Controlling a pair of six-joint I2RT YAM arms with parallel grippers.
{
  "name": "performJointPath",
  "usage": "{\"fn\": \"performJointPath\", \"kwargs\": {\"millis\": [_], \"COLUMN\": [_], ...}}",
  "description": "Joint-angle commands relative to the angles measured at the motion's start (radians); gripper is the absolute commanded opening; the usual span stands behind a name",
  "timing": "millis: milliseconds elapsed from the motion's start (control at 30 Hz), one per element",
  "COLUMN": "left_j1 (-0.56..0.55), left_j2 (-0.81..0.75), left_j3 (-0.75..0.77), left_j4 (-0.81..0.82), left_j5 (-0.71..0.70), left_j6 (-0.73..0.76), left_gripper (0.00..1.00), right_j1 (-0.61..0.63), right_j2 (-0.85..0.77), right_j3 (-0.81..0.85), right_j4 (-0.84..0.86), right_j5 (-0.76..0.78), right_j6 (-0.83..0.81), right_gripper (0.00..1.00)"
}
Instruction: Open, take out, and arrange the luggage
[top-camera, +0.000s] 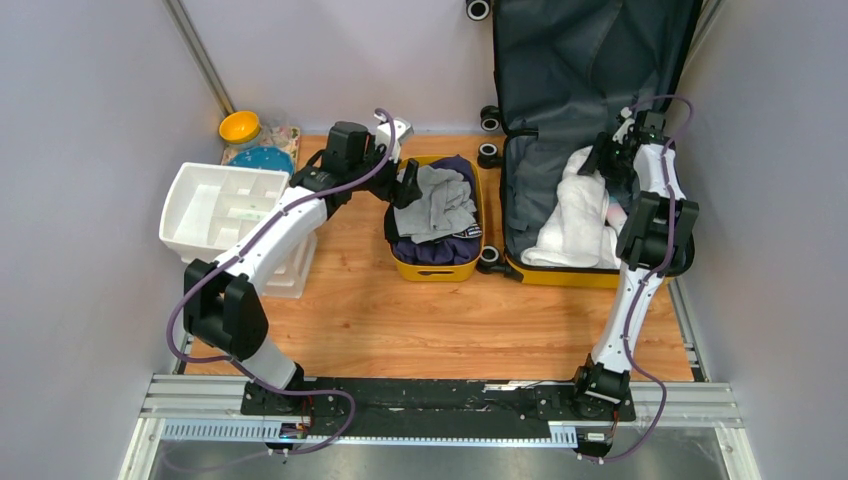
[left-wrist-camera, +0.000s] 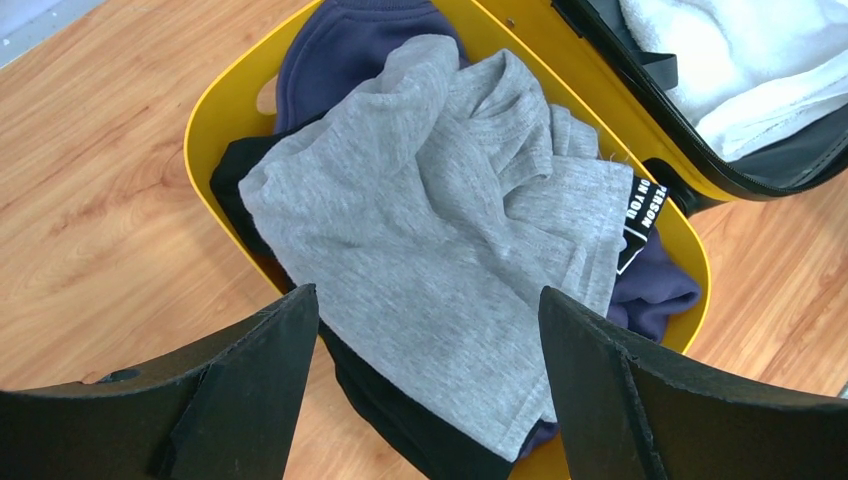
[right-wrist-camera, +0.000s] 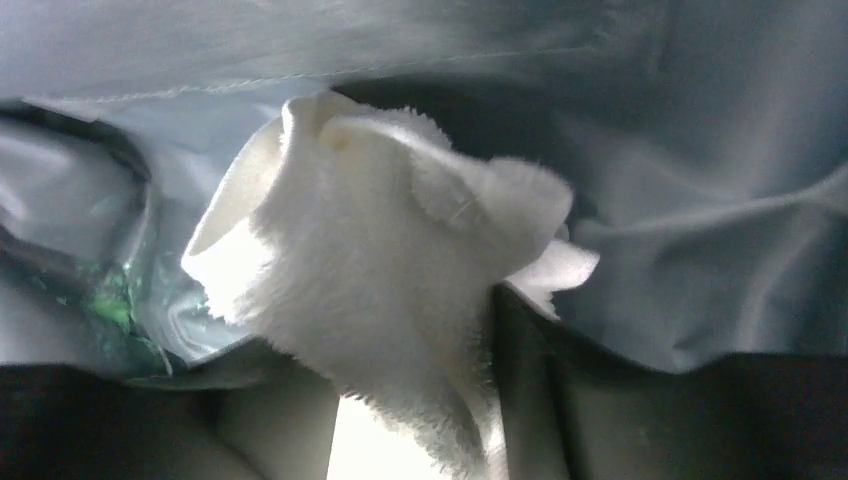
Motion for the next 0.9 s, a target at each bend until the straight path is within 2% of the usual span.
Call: {"fn": "performJointPath", "kwargs": {"millis": [0,67,100,133,267,533,867], "left_j1": [0.011,0.014,0.017,0.017,0.02,0.034,0.034], "left_j2": [-0.017,-0.006,-0.003,-0.001,-0.001,-0.004,-0.017], "left_j3": [0.043,0.058,0.061,0.064,0.069,0.09,0.121], "left_j4": [0.008,0.013,0.023,0.028,0.072,0.186,0.269], "left_j5": [0.014,0.019,0.025,0.029,0.06,0.146,0.265], "left_j6": [0.005,-0.005,-0.008,-0.009,0.001,0.003,-0.015], "left_gripper": [0.88,0.88,0.88,0.88,0.88,0.89,0.9], "right_j1": [0.012,0.012,0.014,0.014,0.014,0.043,0.139], "right_j2": [-0.02,-0.054,-0.068,-0.098,-0.195,-0.465,-0.708], "right_j3": [0.032,0.038,0.041,0.042,0.032,-0.168,-0.26], "right_j4": [0.025,0.025,0.024,0.027,0.056,0.32,0.524], "right_j5": [-0.104,-0.174,-0.2,-0.246,-0.367,-0.574,-0.658], "right_j6": [0.023,0.025,0.025,0.031,0.089,0.298,0.462], "right_gripper": [0.35,0.18,0.05,0.0,0.0,0.0,0.0]}}
